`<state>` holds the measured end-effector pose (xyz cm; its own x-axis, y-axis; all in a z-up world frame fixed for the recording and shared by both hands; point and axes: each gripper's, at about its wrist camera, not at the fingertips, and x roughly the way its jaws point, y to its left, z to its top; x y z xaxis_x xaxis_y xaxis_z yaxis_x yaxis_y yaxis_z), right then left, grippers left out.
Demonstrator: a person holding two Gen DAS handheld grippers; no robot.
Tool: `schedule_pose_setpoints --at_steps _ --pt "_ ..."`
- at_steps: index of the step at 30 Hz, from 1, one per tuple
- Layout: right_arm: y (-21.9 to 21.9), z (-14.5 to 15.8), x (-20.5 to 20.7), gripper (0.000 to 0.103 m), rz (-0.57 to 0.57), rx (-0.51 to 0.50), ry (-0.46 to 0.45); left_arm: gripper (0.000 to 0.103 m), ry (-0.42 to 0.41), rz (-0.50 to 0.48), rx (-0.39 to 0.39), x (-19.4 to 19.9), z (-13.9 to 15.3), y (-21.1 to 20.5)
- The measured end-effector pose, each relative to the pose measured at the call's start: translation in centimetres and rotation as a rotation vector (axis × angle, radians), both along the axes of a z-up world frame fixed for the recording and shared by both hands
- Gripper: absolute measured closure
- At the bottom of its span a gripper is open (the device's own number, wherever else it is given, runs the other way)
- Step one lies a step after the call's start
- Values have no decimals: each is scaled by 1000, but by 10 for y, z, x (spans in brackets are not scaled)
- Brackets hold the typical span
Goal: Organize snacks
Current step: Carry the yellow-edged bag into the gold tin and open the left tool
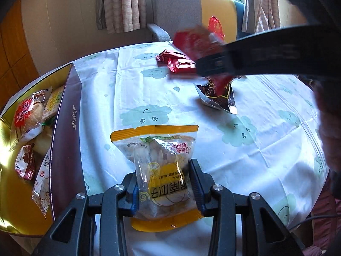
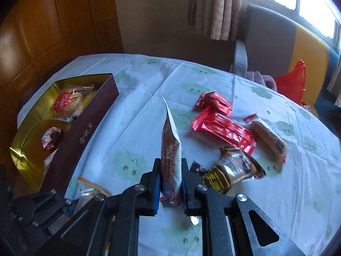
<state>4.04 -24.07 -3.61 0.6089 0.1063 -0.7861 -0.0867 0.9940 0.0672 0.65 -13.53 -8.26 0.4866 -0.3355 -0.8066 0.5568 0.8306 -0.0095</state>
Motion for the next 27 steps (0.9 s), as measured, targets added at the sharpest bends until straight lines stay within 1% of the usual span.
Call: schedule_pose_setpoints --at_steps 3,7,13,21,27 --pt "-6 10 -20 87 -27 19 -25 62 2 4 2 0 0 0" --pt "-11 16 -41 87 -64 18 -47 63 -4 6 11 0 1 -1" --pt "-18 21 -65 87 -103 9 -79 68 -21 1 15 -5 9 0" --pt "-26 22 -82 87 -144 14 -99 71 -40 -13 -1 -11 21 3" --pt "-29 23 -88 87 -158 8 -107 71 -49 4 -47 -14 38 12"
